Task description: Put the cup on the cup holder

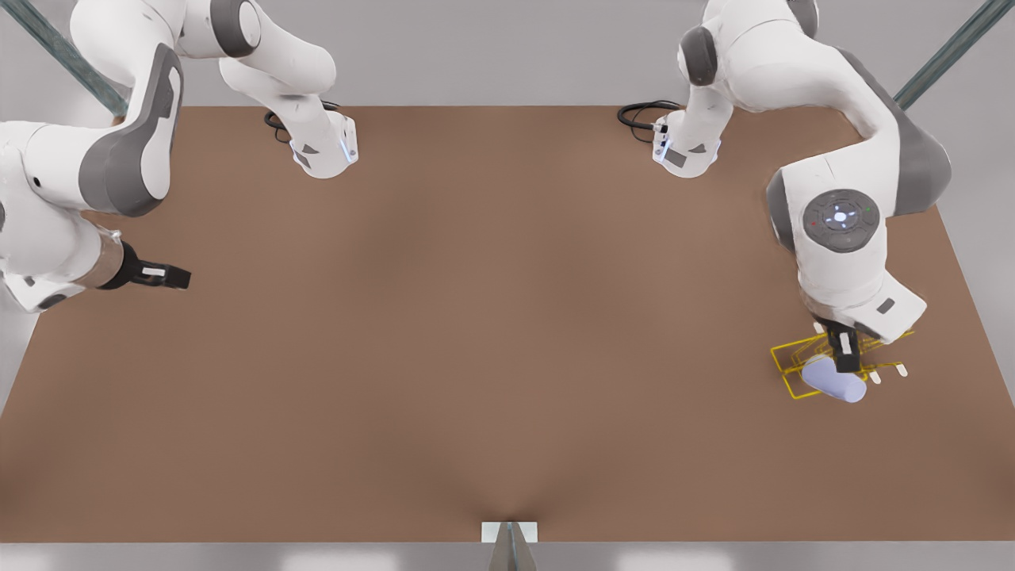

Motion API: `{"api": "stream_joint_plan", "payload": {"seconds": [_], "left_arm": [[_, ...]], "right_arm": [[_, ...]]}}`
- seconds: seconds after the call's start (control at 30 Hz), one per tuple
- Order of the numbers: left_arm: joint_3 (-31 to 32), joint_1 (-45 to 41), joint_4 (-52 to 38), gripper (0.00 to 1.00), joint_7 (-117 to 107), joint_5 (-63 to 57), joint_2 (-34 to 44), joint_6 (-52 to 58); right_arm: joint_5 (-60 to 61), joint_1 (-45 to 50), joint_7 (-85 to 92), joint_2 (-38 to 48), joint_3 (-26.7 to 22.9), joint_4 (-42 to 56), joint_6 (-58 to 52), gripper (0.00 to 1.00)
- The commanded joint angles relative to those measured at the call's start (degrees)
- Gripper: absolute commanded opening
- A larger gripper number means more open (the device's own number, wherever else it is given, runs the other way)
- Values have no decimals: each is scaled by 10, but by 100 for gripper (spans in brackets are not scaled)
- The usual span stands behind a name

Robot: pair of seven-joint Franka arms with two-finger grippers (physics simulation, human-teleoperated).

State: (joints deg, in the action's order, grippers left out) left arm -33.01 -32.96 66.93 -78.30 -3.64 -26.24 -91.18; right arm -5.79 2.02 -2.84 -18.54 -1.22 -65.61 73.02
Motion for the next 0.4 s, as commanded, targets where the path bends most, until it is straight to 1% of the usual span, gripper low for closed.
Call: {"api": "stream_joint_plan", "payload": {"seconds": [0.0, 0.03, 0.07, 0.1, 0.13, 0.17, 0.2, 0.27, 0.37], "left_arm": [[413, 274, 29, 100, 666, -67, 80, 213], [449, 302, 193, 100, 629, -22, 161, 62], [449, 292, 218, 100, 620, 28, 168, 27], [448, 284, 161, 100, 619, 30, 152, 93], [448, 284, 77, 100, 645, 28, 118, 226], [445, 284, 53, 100, 767, 27, 111, 271], [443, 279, 53, 100, 805, 26, 111, 272], [441, 274, 50, 100, 787, 27, 103, 260], [436, 279, 44, 100, 788, 26, 99, 267]], "right_arm": [[4, 40, 3, 7, 2, 4, -10, 100], [-3, 58, 17, 5, 0, 7, -16, 100], [-3, 52, 76, 6, -3, 7, -17, 100], [-4, 51, 77, 7, -5, 8, -23, 100], [-2, 50, 77, 7, -6, 8, -36, 100], [-2, 52, 76, 7, -6, 8, -37, 100], [-3, 52, 74, 23, -3, 3, -36, 100], [-1, 52, 73, 43, -1, -10, -36, 100], [-1, 52, 73, 47, -1, -13, -37, 100]]}}
